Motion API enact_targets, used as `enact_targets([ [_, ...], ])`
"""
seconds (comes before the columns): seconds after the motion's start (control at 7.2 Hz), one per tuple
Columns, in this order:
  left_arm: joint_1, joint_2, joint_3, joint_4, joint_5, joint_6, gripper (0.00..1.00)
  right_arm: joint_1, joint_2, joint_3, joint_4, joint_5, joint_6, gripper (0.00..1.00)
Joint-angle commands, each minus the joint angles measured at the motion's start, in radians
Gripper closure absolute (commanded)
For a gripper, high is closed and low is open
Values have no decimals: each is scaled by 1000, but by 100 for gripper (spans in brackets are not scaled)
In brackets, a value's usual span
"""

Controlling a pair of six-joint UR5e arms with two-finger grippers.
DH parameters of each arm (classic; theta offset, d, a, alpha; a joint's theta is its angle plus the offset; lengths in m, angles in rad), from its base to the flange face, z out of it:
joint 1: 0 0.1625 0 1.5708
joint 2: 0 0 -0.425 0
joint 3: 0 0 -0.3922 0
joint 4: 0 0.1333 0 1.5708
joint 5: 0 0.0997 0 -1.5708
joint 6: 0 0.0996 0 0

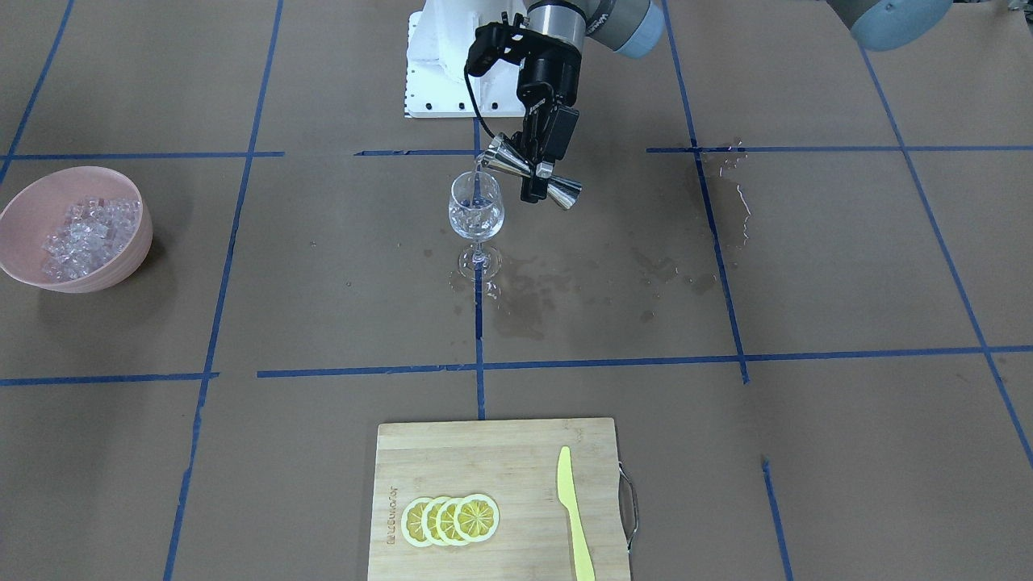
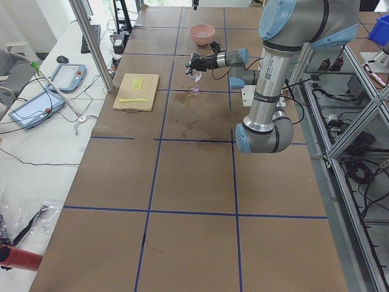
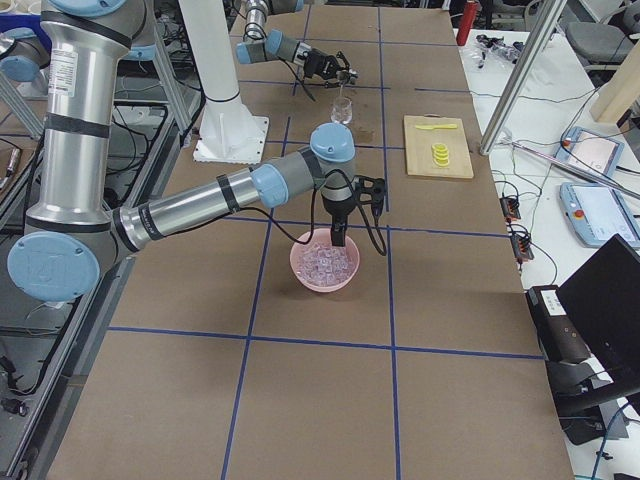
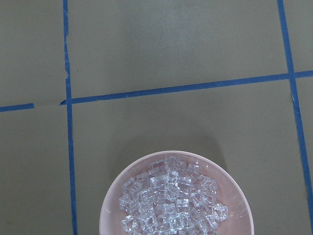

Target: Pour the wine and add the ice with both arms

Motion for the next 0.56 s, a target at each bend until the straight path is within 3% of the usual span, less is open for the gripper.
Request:
enact_targets([
  [0.0, 0, -2, -9, 25, 12, 104, 100, 0, 1, -2, 2, 0, 1, 0],
  [0.42, -5, -15, -16, 30, 47, 280, 100, 0, -1, -2, 2, 0, 3, 0],
])
